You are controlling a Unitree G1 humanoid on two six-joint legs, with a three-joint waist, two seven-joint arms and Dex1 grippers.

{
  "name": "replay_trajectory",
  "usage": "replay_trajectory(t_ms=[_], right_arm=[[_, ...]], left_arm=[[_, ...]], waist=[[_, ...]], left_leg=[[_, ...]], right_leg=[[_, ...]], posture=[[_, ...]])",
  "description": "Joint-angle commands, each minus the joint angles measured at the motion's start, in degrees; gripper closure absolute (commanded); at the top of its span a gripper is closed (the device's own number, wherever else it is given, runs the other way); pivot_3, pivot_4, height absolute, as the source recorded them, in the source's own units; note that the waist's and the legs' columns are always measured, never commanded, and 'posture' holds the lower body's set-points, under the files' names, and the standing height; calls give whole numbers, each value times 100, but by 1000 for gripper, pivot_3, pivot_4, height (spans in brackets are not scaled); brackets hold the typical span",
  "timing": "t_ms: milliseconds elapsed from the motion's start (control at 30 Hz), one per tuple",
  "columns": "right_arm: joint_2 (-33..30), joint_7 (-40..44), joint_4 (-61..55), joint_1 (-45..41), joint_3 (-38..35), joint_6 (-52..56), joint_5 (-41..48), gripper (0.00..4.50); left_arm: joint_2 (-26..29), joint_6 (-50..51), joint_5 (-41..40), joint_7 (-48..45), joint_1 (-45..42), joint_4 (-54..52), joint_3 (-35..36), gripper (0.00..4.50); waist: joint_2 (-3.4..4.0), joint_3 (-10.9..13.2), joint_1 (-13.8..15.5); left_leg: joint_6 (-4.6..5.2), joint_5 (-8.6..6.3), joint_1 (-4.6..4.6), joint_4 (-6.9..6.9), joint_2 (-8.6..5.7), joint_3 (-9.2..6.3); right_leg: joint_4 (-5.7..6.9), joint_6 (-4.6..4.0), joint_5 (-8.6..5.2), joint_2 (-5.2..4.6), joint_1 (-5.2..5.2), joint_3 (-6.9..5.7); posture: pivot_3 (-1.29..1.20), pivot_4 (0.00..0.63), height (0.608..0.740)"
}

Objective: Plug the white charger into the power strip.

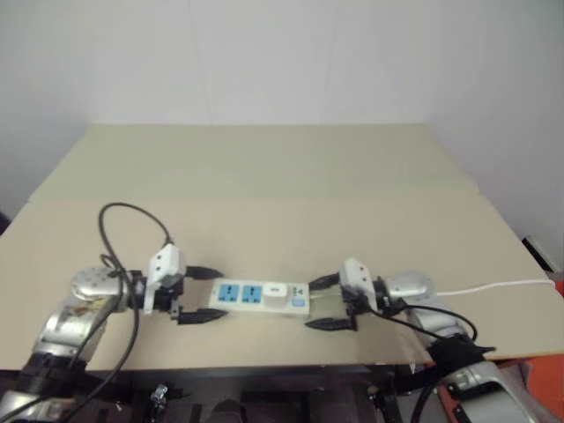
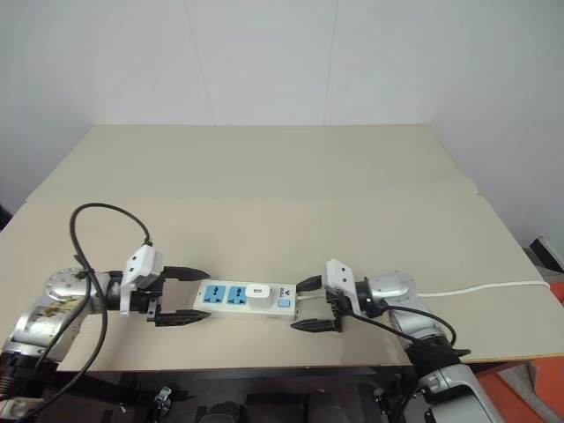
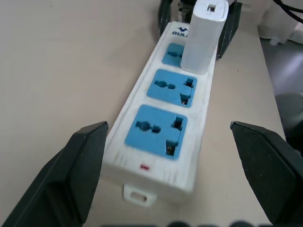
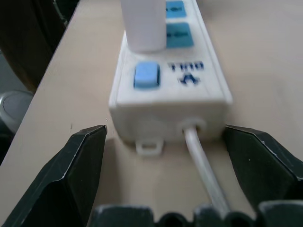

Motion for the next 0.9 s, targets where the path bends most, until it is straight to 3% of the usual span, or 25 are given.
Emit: replay_trajectory(t_ms=[33, 333, 467, 900], right_arm=[[-296, 23, -525, 103, -378, 157, 311, 15], [-1123, -94, -1235, 504, -1255, 615, 846, 15], [-1322, -336, -1373, 629, -1676, 894, 1068, 15], [-1261, -856, -1723, 951, -1829, 1126, 1227, 15]], left_arm=[[244, 86, -196, 104, 239, -365, 515, 0], [620, 619, -567, 452, 1271, -996, 1692, 0], [512, 933, -793, 806, 1695, -1329, 2235, 0], [296, 1188, -1095, 1279, 2097, -1896, 2448, 0]], waist=[[0, 4, -8], [1, 76, -55], [1, 81, -51], [1, 81, -51]], left_leg=[[0, 0, 1, 0, 0, 0], [0, 0, 0, 0, 2, 5], [0, 0, 1, 0, 2, 5], [0, 0, 3, 0, 2, 8]], right_leg=[[1, 0, 0, 0, 0, 0], [2, -1, -1, 0, -4, 2], [2, 0, -1, -1, -5, 2], [2, 0, -1, -1, -3, 2]], posture=[[0, 150, 740], [0, 150, 740], [0, 150, 740], [0, 150, 740]])
